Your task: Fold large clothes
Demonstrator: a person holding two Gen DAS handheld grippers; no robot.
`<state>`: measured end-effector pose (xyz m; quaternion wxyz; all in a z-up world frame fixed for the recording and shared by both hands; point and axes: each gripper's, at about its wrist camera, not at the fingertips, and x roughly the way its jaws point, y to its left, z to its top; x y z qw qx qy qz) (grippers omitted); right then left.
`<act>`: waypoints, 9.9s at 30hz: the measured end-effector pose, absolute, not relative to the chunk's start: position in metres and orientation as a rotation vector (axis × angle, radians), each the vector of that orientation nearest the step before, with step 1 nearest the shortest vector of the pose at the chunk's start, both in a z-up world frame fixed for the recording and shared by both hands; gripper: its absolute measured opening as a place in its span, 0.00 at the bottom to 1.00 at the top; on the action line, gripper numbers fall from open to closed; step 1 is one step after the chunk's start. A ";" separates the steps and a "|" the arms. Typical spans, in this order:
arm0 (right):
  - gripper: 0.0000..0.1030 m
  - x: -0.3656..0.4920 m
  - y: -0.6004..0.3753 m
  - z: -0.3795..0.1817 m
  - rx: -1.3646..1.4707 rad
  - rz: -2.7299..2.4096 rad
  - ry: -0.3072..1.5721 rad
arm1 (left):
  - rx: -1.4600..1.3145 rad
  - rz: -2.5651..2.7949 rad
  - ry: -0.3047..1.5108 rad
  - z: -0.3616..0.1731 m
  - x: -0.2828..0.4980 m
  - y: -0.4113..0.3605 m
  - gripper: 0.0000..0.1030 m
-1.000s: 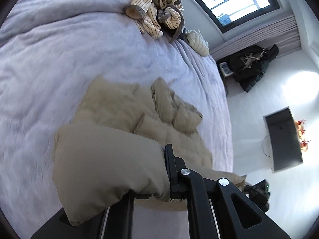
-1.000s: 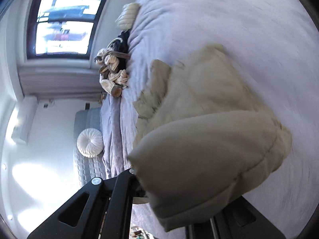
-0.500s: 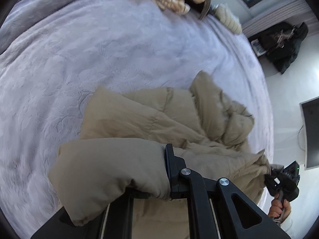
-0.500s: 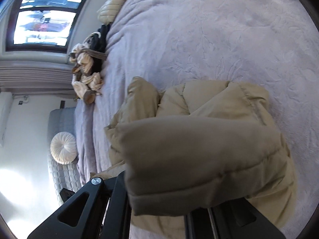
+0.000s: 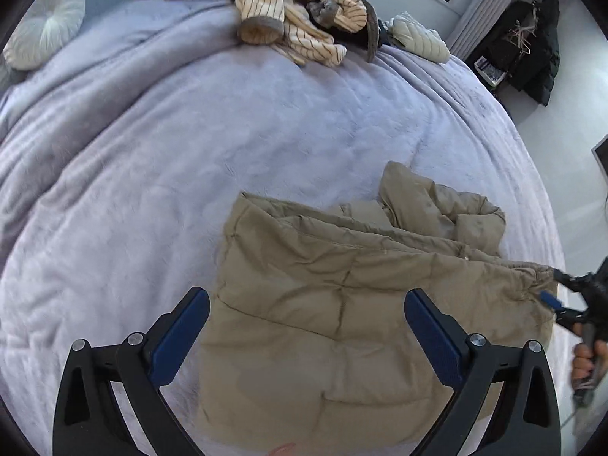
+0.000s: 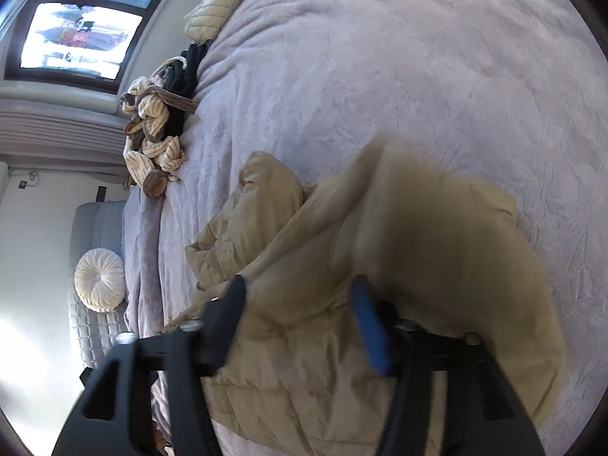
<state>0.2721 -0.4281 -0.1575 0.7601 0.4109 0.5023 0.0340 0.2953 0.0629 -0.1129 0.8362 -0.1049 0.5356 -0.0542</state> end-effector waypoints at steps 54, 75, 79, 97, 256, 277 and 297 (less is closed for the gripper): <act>0.15 0.193 -0.439 -0.156 0.601 -0.137 1.109 | -0.197 -0.011 1.212 -0.166 0.270 0.042 0.39; 0.64 0.100 -0.397 -0.179 0.813 -0.084 1.186 | -0.238 -0.009 1.313 -0.184 0.178 0.043 0.99; 0.86 0.087 -0.395 -0.192 0.889 -0.076 1.185 | -0.263 -0.004 1.351 -0.198 0.168 0.044 0.99; 0.87 0.072 -0.409 -0.242 1.217 -0.008 1.131 | -0.763 -0.150 1.342 -0.244 0.152 0.082 0.99; 0.05 0.150 -0.252 -0.248 0.616 0.030 1.368 | -0.588 -1.086 1.491 -0.153 0.113 -0.010 0.30; 0.05 -0.024 -0.267 -0.249 0.836 0.054 1.350 | -0.384 -0.960 1.553 -0.116 0.071 -0.061 0.30; 0.09 -0.122 -0.390 -0.186 0.993 -0.016 1.162 | -0.356 -1.157 1.691 -0.166 0.039 -0.257 0.75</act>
